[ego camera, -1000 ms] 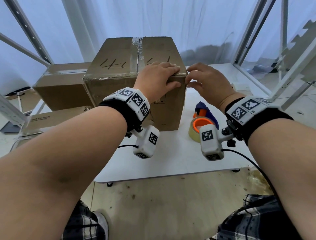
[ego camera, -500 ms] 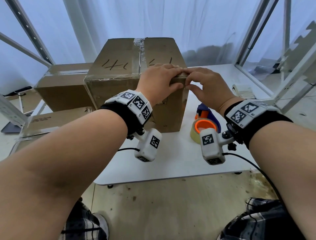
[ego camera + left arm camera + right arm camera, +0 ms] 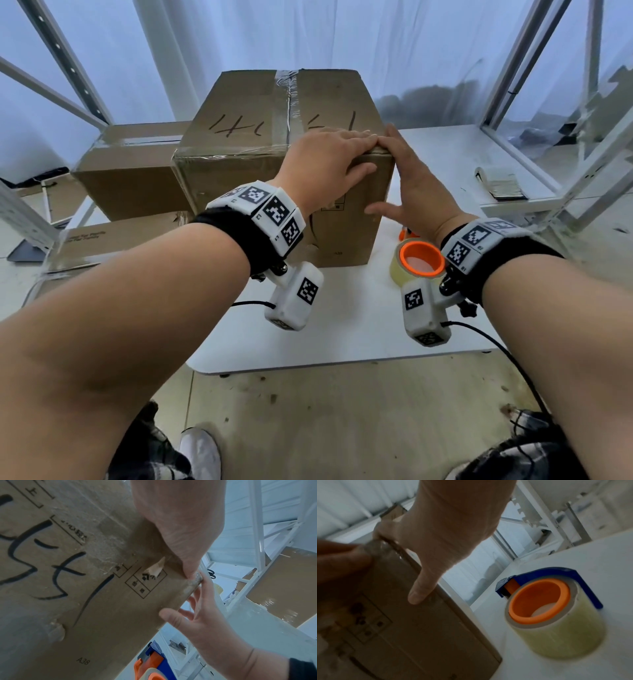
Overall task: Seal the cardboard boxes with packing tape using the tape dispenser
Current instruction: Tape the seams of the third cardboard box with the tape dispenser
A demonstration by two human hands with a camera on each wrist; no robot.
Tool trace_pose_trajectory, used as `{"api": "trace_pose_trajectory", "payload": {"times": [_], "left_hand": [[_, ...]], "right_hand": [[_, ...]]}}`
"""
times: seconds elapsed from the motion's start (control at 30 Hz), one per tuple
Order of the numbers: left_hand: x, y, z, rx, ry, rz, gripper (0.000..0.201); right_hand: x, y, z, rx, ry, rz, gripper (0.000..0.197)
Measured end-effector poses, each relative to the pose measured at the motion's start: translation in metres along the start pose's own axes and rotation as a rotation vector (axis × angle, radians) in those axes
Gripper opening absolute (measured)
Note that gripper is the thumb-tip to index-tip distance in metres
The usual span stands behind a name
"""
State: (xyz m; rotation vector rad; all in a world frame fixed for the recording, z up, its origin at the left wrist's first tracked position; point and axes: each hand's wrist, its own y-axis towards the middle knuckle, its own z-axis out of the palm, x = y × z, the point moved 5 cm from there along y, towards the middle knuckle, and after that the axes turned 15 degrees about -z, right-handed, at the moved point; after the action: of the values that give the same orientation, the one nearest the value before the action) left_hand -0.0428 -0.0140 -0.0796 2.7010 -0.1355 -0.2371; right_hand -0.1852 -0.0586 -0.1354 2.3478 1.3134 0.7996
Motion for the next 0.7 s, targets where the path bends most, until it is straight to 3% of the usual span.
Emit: {"api": "trace_pose_trajectory", "payload": {"times": [0.07, 0.17, 0.33, 0.4, 0.5, 0.57, 0.7], "left_hand": [[0.0, -0.001, 0.0, -0.009, -0.001, -0.002, 0.045], [0.0, 0.0, -0.001, -0.012, 0.013, -0.01, 0.045], [0.001, 0.002, 0.0, -0.008, 0.001, -0.015, 0.044], [0.0, 0.001, 0.0, -0.03, -0.013, -0.004, 0.043], [-0.001, -0.001, 0.0, -0.069, -0.029, 0.004, 0.042], [-0.001, -0.002, 0.001, -0.062, -0.001, 0.003, 0.043], [0.002, -0.001, 0.004, -0.033, 0.02, -0.015, 0.042]], "right_hand": [[-0.003, -0.001, 0.006, 0.024, -0.025, -0.012, 0.107], [-0.004, 0.003, 0.003, 0.024, -0.028, -0.019, 0.106], [0.006, 0.021, -0.032, -0.107, -0.089, -0.095, 0.051], [0.008, 0.022, -0.037, -0.193, 0.005, -0.106, 0.041], [0.008, 0.017, -0.029, -0.242, 0.07, -0.042, 0.041], [0.006, 0.012, -0.019, -0.229, 0.116, 0.093, 0.046], [0.004, -0.002, 0.014, -0.02, 0.124, 0.241, 0.041]]}}
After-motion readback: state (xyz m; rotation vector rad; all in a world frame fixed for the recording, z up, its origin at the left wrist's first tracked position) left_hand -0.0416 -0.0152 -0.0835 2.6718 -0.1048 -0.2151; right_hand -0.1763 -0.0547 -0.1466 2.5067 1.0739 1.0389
